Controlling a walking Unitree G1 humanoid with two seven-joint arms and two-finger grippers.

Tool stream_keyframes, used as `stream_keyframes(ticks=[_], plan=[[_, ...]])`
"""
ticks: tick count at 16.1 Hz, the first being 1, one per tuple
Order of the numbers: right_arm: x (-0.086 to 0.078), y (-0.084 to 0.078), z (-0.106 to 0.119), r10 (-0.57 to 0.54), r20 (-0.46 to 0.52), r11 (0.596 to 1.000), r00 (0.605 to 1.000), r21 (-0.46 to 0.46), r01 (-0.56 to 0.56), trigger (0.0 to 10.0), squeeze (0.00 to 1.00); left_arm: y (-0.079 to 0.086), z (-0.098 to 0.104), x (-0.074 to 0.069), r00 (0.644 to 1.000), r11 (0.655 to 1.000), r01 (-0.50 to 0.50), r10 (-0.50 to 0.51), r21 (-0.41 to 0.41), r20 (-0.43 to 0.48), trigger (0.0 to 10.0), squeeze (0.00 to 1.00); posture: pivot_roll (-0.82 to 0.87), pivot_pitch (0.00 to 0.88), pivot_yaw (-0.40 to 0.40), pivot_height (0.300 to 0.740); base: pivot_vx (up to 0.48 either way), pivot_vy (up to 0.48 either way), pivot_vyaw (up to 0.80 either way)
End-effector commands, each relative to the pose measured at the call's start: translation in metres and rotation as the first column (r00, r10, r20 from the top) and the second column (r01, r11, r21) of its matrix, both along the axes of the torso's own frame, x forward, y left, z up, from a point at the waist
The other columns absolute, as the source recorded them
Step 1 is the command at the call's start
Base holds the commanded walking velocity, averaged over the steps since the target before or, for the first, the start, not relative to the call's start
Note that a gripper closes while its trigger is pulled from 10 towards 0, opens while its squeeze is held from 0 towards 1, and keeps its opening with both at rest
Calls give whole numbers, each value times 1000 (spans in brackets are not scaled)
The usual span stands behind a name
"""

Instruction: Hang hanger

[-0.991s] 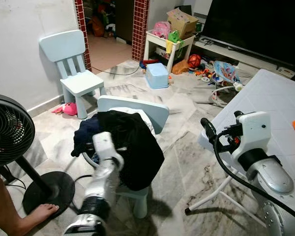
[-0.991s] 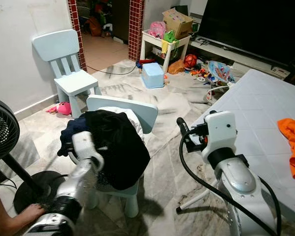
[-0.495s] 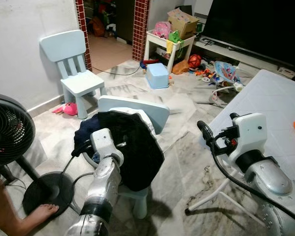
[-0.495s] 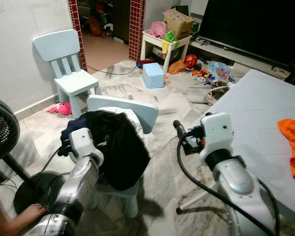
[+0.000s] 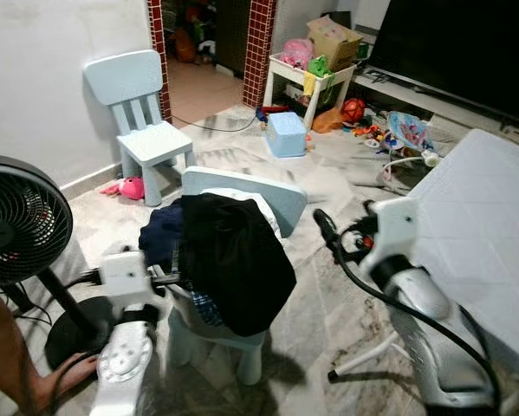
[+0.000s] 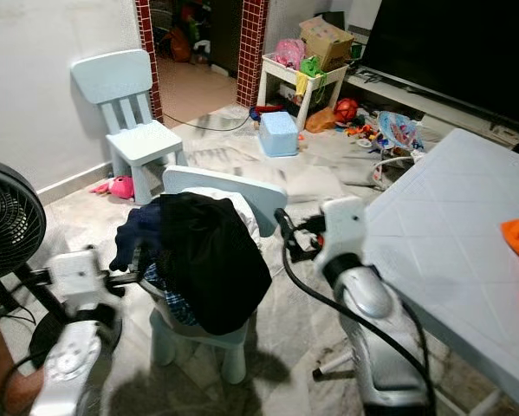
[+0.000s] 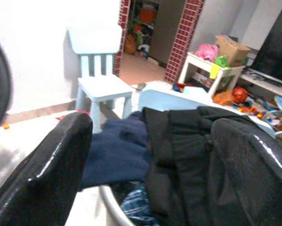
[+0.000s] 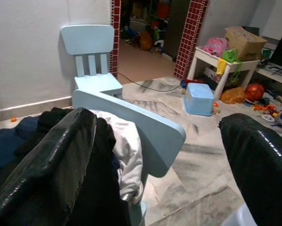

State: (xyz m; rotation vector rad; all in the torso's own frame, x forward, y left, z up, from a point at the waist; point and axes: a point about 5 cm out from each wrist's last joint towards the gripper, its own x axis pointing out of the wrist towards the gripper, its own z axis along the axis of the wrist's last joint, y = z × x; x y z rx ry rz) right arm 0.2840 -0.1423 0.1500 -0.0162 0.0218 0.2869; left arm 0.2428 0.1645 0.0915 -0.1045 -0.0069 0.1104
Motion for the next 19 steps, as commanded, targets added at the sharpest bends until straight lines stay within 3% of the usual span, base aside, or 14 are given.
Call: stream_keyframes(ticks=[1,6,8,9,10,14,15,17,19], plan=[[4,-1,0,-14,7,1000,1000,10,14,10000,0,1,6,0,1000,1000,-9,9,19,8,10000,1000,-28,0,-110,740,0,0,0],[14,-3,-1,-41,40,999,998,30,40,10000,0,0,7,-12,1000,997,11,-10,76,-10,10000,1000,-25,0,-85,740,0,0,188],[16,-3,-1,-45,48,999,998,33,43,10000,0,-5,9,-9,1000,997,23,-22,76,-14,10000,1000,-31,0,-83,740,0,0,534],[16,-3,-1,-46,51,998,998,36,44,10000,0,-6,10,-7,1000,997,22,-22,74,-12,10000,863,-32,0,-82,740,0,0,594],[16,-3,0,-46,52,998,998,42,43,10000,0,-7,10,-5,1000,997,25,-24,77,-13,10000,0,-32,0,-82,740,0,0,0],[23,0,1,-39,71,981,997,193,24,10000,0,-5,9,-7,999,991,37,-38,129,4,10000,0,4,0,-102,740,0,0,0],[27,5,-11,-16,14,937,1000,349,10,10000,0,3,3,-11,1000,989,16,-14,148,-11,10000,0,16,0,-103,740,0,0,0],[27,11,-18,1,0,913,1000,407,-1,10000,0,8,2,-13,1000,988,0,2,155,-10,10000,0,28,0,-103,740,0,0,0],[22,23,-13,36,59,924,998,377,-56,10000,0,8,6,-13,1000,985,-6,5,175,5,10000,0,31,0,-98,740,0,0,0]])
